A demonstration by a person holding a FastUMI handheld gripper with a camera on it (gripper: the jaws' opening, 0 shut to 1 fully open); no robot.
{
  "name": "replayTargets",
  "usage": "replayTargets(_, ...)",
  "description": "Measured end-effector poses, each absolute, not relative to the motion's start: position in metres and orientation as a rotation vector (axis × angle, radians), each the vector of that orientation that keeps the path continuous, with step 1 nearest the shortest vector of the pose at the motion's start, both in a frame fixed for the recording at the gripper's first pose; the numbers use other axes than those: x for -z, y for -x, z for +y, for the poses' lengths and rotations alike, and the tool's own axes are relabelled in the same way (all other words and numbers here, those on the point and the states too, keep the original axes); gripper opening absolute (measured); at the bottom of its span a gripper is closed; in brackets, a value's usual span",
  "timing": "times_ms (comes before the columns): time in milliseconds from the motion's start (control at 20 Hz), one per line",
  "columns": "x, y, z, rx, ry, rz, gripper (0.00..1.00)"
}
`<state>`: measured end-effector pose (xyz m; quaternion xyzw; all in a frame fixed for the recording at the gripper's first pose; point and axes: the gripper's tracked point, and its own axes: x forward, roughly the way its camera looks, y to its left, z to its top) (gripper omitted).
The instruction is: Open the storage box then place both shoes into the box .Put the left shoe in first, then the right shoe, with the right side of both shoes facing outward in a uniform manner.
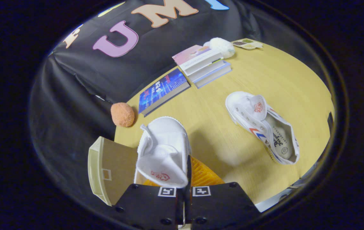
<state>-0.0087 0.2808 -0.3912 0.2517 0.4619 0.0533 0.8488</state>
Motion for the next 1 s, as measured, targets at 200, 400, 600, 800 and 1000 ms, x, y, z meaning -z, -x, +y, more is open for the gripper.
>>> replayTargets(200,0.328,0.012,0.308,-0.223,-0.591,0.923,0.05)
replayTargets(400,0.257,0.008,0.367,-0.361,-0.717,0.875,0.05)
replayTargets(600,0.217,0.005,0.456,-0.482,-0.844,0.895,0.05)
replayTargets(800,0.242,0.000,0.542,-0.469,-0.827,0.943,0.05)
replayTargets(1000,0.309,0.002,0.592,-0.382,-0.687,1.014,0.05)
